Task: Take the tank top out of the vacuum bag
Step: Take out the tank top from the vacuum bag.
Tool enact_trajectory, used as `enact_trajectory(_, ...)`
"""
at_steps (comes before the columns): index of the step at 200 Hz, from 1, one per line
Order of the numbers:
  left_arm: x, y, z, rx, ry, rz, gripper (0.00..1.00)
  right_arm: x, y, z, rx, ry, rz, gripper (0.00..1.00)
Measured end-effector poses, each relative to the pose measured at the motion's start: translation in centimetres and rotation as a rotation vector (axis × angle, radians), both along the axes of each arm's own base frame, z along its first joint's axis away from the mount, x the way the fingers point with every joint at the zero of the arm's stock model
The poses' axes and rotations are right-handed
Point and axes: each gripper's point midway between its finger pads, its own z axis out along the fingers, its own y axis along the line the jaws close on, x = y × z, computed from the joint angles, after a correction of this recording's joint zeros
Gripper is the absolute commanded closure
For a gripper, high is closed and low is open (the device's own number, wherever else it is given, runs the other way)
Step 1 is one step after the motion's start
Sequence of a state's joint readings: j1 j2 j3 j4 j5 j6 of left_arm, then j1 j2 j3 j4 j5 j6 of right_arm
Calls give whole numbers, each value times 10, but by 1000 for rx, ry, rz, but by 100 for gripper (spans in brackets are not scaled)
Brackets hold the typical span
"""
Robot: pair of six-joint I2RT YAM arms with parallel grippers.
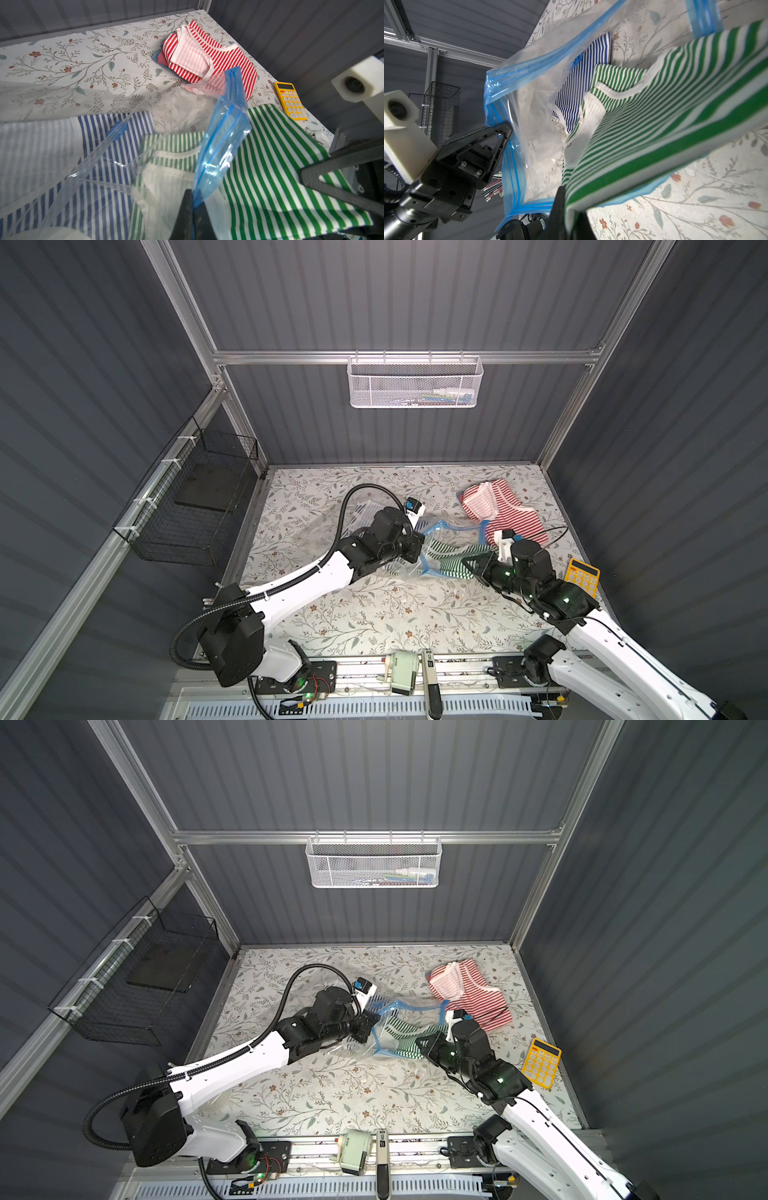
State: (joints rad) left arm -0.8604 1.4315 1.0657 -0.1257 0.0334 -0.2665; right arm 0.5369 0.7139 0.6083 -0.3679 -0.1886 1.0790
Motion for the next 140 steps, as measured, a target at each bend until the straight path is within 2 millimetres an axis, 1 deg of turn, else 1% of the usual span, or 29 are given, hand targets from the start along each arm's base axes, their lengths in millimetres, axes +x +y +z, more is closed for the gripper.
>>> enact_trajectory(43,-1,-2,1,-6,-2,-4,100,-7,-10,-5,-25,26,-20,98)
enact_trajectory(94,-1,-2,2,-8,-4,-4,100,-10,-18,9,-30,8,-37,97)
enact_trajectory(140,-1,-2,2,-7,-4,-4,100,-12,-25,8,-19,0,-60,98)
